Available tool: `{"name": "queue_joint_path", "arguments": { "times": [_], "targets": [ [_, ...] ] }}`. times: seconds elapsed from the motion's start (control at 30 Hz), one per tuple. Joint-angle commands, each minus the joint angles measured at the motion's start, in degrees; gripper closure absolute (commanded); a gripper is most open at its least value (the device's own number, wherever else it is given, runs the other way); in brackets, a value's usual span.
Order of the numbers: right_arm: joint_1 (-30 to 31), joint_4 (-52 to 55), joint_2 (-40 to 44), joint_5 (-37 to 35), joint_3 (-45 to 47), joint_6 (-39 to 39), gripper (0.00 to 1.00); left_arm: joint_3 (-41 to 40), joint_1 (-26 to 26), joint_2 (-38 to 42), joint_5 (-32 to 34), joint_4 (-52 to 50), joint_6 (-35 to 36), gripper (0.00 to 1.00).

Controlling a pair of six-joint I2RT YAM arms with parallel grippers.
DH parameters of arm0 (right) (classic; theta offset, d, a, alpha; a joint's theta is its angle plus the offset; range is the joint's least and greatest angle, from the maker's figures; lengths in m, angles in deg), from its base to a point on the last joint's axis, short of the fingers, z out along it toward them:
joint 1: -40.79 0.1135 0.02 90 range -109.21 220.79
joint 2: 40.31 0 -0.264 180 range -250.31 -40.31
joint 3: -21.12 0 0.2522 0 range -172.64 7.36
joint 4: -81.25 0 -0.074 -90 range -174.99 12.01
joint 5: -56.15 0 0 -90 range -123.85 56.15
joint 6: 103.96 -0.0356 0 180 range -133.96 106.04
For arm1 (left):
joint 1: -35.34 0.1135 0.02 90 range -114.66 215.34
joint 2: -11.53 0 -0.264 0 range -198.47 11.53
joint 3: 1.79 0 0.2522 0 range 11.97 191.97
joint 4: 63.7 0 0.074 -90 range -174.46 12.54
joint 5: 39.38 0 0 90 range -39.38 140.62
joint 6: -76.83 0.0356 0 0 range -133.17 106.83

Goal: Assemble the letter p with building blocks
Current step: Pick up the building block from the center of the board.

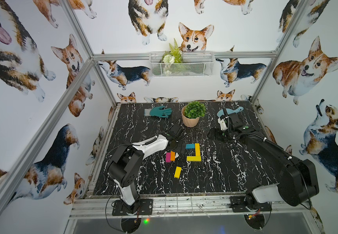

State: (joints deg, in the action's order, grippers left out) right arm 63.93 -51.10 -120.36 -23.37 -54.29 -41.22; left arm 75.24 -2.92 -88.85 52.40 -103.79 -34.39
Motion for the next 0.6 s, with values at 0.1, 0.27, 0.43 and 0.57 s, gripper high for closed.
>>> {"name": "queue_joint_path", "arguments": {
  "times": [0.1,0.27,0.43,0.57],
  "targets": [
    [-0.1,-0.5,-0.2,-0.4,0.1,0.0,0.06,-0.9,0.1,-0.1,-0.6,-0.8,-1.1,0.07],
    [-0.1,-0.1,0.7,-3.0,-0.4,0.6,0.02,-1.9,-0.2,-0.1,-0.5,-0.1,-2.0,0.09],
    [-0.2,0.9,1.2,-4.6,-1.3,1.9,0.02,-2.2,-0.6,-0.7,-0.8,0.3,-2.5,0.18],
    [-0.4,1.0,1.5,-5.0,-1.6,2.2,0.01,-1.8,-0.7,-1.0,-1.0,0.3,-2.5,0.28]
  ]
}}
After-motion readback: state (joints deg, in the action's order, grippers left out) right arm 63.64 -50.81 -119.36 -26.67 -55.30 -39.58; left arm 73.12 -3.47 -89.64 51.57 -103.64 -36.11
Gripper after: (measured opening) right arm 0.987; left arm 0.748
